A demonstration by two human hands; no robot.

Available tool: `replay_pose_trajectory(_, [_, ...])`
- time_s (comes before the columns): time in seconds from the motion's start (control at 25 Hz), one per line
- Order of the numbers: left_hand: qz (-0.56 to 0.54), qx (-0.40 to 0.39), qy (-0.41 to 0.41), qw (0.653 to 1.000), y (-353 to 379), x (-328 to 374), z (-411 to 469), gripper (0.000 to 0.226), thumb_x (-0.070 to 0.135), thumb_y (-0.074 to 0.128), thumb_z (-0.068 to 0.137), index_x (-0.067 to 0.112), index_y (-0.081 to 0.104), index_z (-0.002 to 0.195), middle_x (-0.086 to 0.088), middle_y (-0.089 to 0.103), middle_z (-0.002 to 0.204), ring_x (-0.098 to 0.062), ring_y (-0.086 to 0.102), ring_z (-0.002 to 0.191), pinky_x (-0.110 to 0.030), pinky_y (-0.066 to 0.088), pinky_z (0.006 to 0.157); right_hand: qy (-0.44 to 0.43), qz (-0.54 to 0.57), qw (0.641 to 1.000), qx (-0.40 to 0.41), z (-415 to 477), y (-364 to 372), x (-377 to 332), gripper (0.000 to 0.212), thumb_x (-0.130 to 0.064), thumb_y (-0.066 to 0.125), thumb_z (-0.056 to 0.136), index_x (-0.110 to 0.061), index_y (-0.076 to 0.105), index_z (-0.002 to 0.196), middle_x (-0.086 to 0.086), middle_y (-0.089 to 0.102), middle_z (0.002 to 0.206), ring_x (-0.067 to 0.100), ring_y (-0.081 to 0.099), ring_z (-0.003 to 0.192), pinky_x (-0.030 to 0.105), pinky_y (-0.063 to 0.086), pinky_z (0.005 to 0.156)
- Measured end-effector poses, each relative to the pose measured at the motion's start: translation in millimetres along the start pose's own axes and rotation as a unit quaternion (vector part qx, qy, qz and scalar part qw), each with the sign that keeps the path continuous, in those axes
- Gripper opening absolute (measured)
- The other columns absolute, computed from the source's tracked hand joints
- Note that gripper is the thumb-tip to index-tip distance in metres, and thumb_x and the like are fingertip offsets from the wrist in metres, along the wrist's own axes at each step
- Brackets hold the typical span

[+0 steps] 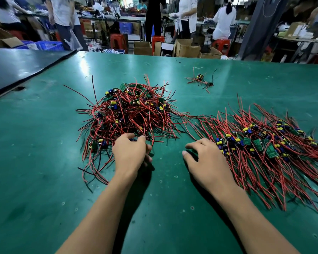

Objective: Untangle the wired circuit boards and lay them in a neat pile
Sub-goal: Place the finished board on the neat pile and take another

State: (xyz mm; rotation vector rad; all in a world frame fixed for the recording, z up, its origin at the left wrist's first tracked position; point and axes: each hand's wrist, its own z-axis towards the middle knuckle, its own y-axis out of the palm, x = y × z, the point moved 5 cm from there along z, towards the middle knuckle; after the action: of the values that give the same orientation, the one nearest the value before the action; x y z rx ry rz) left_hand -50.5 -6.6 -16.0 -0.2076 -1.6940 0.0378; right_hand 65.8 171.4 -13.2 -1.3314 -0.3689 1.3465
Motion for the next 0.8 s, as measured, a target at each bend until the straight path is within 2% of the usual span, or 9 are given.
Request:
replay_pose_trajectory(0.04, [0.0, -0.016, -0.009, 1.0, 0, 0, 1, 0.021, 0.012, 0.055, 0.097, -0.001, 0.058, 0.112, -0.008, 0.071, 0.063, -0.02, 0.056, 0.036, -0.022, 0.037, 0.033, 0.006, 0.007, 1.0, 0.002, 1, -1, 2, 0.029, -0.034, 0.065, 0.094, -0.015, 0.073, 0.114, 0.002, 0.064, 0.114, 0.021, 0.055, 0.113, 0.032, 0.044, 0.096])
replay_pose_trajectory(0.12, [0.024, -0.047, -0.015, 0.999, -1, 1, 2, 0.016, 0.014, 0.057, 0.097, 0.001, 0.066, 0.092, -0.006, 0.071, 0.06, -0.017, 0.055, 0.035, -0.021, 0.038, 0.033, 0.006, 0.018, 1.0, 0.001, 2, -3, 1, 0.028, -0.034, 0.065, 0.094, -0.016, 0.073, 0.113, 0.0, 0.064, 0.113, 0.019, 0.056, 0.112, 0.032, 0.044, 0.095])
replay_pose_trajectory(0.32, [0.143, -0.072, 0.046, 0.986, 2, 10, 5, 0.022, 0.018, 0.068, 0.087, 0.007, 0.073, 0.069, -0.001, 0.06, 0.046, -0.015, 0.045, 0.031, -0.017, 0.032, 0.034, -0.006, 0.032, 0.999, 0.004, -1, -3, -3, 0.021, -0.035, 0.063, 0.095, -0.02, 0.074, 0.105, -0.005, 0.065, 0.106, 0.017, 0.057, 0.105, 0.032, 0.046, 0.091])
replay_pose_trajectory(0.4, [0.112, -0.082, 0.046, 0.989, 6, 11, 0, 0.018, 0.015, 0.069, 0.082, 0.006, 0.072, 0.067, -0.002, 0.055, 0.043, -0.016, 0.04, 0.031, -0.017, 0.029, 0.035, -0.014, 0.04, 0.999, 0.007, -1, -3, -4, 0.02, -0.032, 0.064, 0.094, -0.019, 0.074, 0.104, -0.004, 0.065, 0.105, 0.018, 0.059, 0.104, 0.035, 0.048, 0.093])
replay_pose_trajectory(0.52, [0.02, -0.166, 0.001, 0.986, 25, 9, -21, 0.017, 0.014, 0.068, 0.081, 0.002, 0.067, 0.068, -0.002, 0.048, 0.042, -0.014, 0.032, 0.03, -0.014, 0.022, 0.036, -0.03, 0.042, 0.999, 0.001, 0, -2, -7, 0.023, -0.029, 0.066, 0.094, -0.018, 0.072, 0.113, -0.002, 0.066, 0.106, 0.021, 0.06, 0.103, 0.037, 0.049, 0.093])
replay_pose_trajectory(0.6, [-0.028, -0.259, -0.031, 0.965, 39, 9, -36, 0.017, 0.017, 0.067, 0.083, 0.007, 0.068, 0.069, -0.001, 0.046, 0.043, -0.013, 0.031, 0.028, -0.012, 0.02, 0.036, -0.037, 0.045, 0.998, -0.007, 0, -3, -8, 0.037, -0.03, 0.07, 0.091, -0.019, 0.066, 0.127, -0.001, 0.064, 0.104, 0.021, 0.06, 0.099, 0.037, 0.049, 0.09])
replay_pose_trajectory(0.72, [-0.075, -0.428, -0.064, 0.898, 55, 13, -58, 0.019, 0.02, 0.067, 0.085, 0.001, 0.065, 0.088, 0.0, 0.047, 0.045, -0.01, 0.034, 0.026, -0.012, 0.022, 0.033, -0.05, 0.086, 0.995, -0.028, -1, -8, -8, 0.061, -0.031, 0.066, 0.084, -0.019, 0.054, 0.143, 0.001, 0.061, 0.102, 0.022, 0.058, 0.092, 0.039, 0.05, 0.087])
replay_pose_trajectory(0.8, [-0.071, -0.515, -0.07, 0.852, 60, 12, -71, 0.028, 0.025, 0.068, 0.085, 0.0, 0.058, 0.092, -0.002, 0.052, 0.047, -0.009, 0.039, 0.026, -0.012, 0.027, 0.031, -0.069, 0.115, 0.991, -0.02, 0, -10, -10, 0.059, -0.037, 0.059, 0.085, -0.02, 0.057, 0.141, 0.002, 0.063, 0.103, 0.017, 0.059, 0.091, 0.035, 0.05, 0.087])
